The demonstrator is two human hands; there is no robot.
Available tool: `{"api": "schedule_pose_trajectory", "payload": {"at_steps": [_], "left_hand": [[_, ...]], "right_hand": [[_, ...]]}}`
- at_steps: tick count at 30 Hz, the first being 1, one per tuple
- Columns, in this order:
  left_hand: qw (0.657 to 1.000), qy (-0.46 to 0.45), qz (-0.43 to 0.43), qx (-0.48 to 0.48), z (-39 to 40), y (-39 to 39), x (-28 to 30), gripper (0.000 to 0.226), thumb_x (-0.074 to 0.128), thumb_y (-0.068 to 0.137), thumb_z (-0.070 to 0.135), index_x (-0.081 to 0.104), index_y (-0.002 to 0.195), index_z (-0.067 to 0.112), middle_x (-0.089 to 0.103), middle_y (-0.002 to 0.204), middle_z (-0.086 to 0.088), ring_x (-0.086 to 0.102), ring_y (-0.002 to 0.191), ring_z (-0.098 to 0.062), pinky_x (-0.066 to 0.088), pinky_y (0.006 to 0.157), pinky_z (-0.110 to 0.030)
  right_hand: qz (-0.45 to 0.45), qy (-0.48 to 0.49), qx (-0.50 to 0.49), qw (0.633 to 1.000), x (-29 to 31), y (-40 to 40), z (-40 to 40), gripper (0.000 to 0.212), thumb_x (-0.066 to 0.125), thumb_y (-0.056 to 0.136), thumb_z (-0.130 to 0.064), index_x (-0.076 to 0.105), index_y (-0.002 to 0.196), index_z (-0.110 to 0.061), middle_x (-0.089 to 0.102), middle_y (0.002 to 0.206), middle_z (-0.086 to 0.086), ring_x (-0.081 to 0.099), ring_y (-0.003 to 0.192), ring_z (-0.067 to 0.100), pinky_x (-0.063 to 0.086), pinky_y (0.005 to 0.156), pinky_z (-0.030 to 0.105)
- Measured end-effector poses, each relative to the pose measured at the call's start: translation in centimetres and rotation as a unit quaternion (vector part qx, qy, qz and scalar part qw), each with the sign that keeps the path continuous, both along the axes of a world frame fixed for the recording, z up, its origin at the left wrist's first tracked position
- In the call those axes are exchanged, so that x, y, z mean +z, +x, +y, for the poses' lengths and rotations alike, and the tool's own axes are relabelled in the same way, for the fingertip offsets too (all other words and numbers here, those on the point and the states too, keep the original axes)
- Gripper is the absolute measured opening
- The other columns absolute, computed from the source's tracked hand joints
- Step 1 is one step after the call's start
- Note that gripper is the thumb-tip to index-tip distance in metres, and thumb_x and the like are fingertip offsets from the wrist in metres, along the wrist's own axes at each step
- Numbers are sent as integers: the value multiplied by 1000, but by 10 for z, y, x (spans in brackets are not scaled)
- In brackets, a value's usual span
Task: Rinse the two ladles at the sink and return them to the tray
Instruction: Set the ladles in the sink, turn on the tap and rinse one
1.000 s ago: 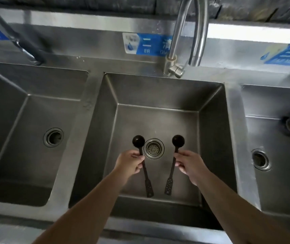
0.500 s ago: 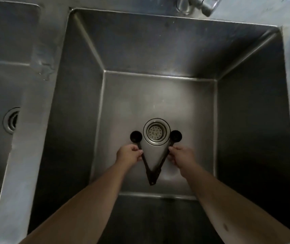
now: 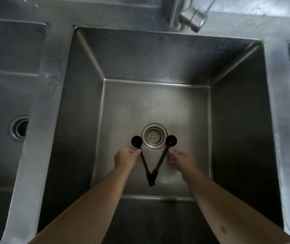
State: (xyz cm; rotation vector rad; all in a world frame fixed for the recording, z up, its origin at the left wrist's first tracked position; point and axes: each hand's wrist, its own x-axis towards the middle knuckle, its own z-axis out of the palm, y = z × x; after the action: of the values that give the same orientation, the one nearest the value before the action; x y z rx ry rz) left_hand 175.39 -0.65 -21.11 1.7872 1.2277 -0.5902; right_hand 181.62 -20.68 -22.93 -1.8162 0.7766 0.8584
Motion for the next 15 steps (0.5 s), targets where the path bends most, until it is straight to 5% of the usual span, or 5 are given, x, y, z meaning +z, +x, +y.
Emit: {"api": "schedule_pose_trajectory", "payload": {"at_steps": [3,6,10,15], "left_hand": [[998,33,-60,-17,6,25,52,31,63,84,45,66,77,15,69,77,-3,65,84,-27,41,62,-28],[986,22,-155,-49,16,76,114,53,58,88,49,62,123,9,66,126,-8,60,118,-24,43,94,-29],[949,60,-290,-110,25,162,201,62,56,89,51,48,138,13,55,141,-11,52,128,-26,40,102,-34],[902,99,-381,-176,32,253,256,71,62,86,45,33,148,24,43,151,-7,42,135,-24,36,109,-41]], "right_hand": [[-43,-26,19,999,54,31,4,21,74,85,-27,76,75,-9,70,66,9,64,53,13,53,55,29],[-160,-87,98,978,130,93,21,27,67,85,-41,76,85,-16,76,85,6,69,80,26,57,78,39],[-329,-72,110,935,226,176,54,35,60,82,-55,68,100,-25,68,91,-7,62,83,15,45,71,27],[-369,-87,125,917,255,268,90,6,52,97,-28,49,96,-23,65,99,5,65,95,27,55,87,39]]}}
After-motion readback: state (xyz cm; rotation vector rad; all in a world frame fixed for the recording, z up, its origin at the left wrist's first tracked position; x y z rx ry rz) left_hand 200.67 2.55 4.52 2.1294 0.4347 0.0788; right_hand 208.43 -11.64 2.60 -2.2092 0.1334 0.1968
